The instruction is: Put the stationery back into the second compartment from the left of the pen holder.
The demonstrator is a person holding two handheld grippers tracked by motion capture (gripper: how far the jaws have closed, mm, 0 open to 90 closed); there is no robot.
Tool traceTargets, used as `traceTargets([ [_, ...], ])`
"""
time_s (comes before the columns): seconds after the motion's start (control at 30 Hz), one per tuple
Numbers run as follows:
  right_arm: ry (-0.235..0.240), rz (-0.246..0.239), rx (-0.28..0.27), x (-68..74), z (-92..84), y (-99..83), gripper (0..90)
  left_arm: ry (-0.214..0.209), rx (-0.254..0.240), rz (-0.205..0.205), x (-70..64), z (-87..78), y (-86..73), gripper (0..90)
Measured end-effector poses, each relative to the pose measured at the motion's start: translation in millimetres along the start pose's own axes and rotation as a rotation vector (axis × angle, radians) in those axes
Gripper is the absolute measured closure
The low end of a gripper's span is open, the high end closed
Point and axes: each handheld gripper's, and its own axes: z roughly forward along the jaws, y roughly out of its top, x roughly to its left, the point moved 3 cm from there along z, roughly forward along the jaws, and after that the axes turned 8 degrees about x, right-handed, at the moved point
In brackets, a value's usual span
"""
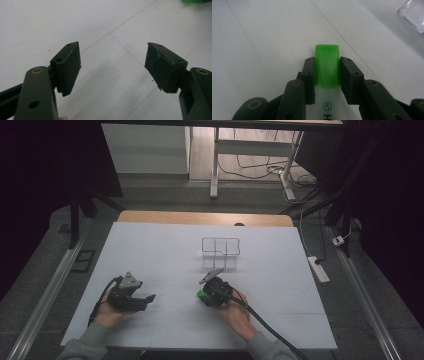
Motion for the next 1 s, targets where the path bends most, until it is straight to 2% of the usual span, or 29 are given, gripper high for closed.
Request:
traceTargets([
  [0.3, 0.046, 0.024, -0.135, -6.4, -32.0, 6.6, 66.7, 0.003, 0.0, 0.004, 0.3, -0.4, -0.4, 28.7],
  [0.4, 0.048, 0.034, -0.165, -8.9, -41.3, 7.6, 66.7, -0.011, -0.008, 0.002, -0.4, -1.5, 0.4, 28.6],
  [0.83, 0.056, 0.053, -0.312, -21.4, -70.7, 9.9, 66.6, -0.018, -0.014, 0.0, -1.1, -1.5, 1.4, 28.5],
  [0.93, 0.084, 0.061, -0.355, -25.2, -75.9, 9.4, 66.6, -0.019, -0.015, -0.002, -0.5, -1.7, 1.6, 28.5],
  [1.0, 0.087, 0.064, -0.372, -26.7, -78.7, 9.5, 66.6, -0.019, -0.018, -0.005, -0.5, -1.7, 1.6, 28.5],
])
